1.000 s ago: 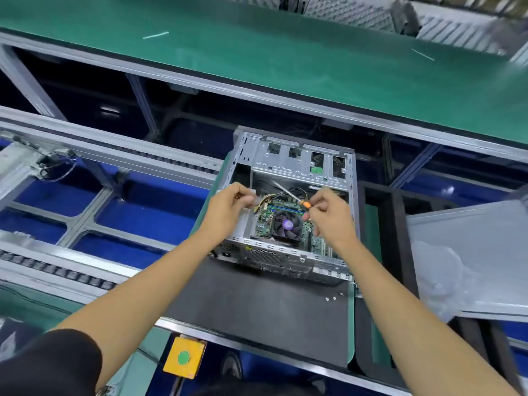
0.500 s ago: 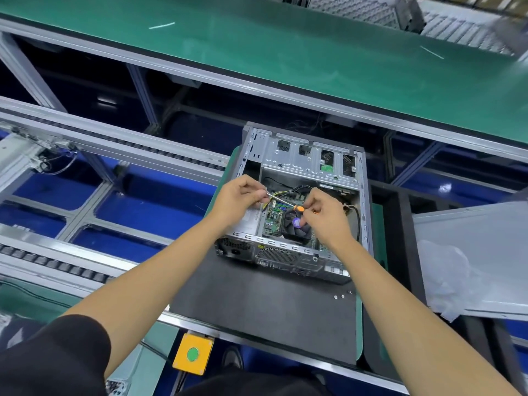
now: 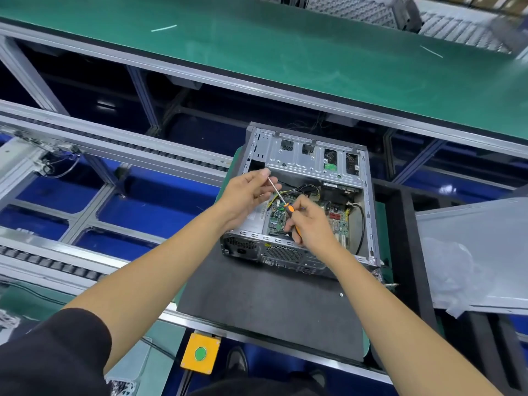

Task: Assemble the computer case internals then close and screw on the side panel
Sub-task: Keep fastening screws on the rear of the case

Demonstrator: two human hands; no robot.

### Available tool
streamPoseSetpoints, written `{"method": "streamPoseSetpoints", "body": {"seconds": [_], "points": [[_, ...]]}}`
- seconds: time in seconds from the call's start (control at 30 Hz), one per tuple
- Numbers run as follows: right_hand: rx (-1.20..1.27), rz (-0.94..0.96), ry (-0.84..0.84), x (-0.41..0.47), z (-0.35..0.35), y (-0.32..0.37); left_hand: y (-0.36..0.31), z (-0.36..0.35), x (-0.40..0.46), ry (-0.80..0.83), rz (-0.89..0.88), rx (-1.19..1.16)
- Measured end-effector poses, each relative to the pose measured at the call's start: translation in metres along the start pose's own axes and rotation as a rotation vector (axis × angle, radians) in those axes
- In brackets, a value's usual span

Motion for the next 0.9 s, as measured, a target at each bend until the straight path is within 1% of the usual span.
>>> {"method": "streamPoseSetpoints", "body": {"seconds": [0.13, 0.23, 0.5, 0.63, 0.77, 0.9], "points": [[0.061, 0.009, -0.051, -0.016, -0.010, 0.001, 0.000, -0.006, -0.017, 0.003, 0.032, -0.131], [0.119, -0.004, -0.017, -0.029, -0.029, 0.001, 0.004, -0.009, -0.034, -0.037, 0.003, -0.172], [0.125, 0.010, 0.055, -0.060, -0.056, -0.014, 0.015, 0.002, -0.085, -0.115, -0.130, -0.034], [0.120, 0.024, 0.081, -0.072, -0.057, -0.027, 0.026, 0.002, -0.107, -0.073, -0.179, 0.036], [0.115, 0.021, 0.080, -0.077, -0.053, -0.038, 0.034, 0.008, -0.118, -0.070, -0.201, 0.027], [0.091, 0.012, 0.073, -0.082, -0.048, -0.055, 0.049, 0.021, -0.128, -0.147, -0.206, 0.067]]}}
Point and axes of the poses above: each hand's wrist, its own x-axis towards the middle knuckle, its own z-axis out of the back of the hand, y = z × x, the point moved 8 cm from there along x, towards the middle knuckle, and after that the axes turned 1 degree about -x, right-handed, at the moved point
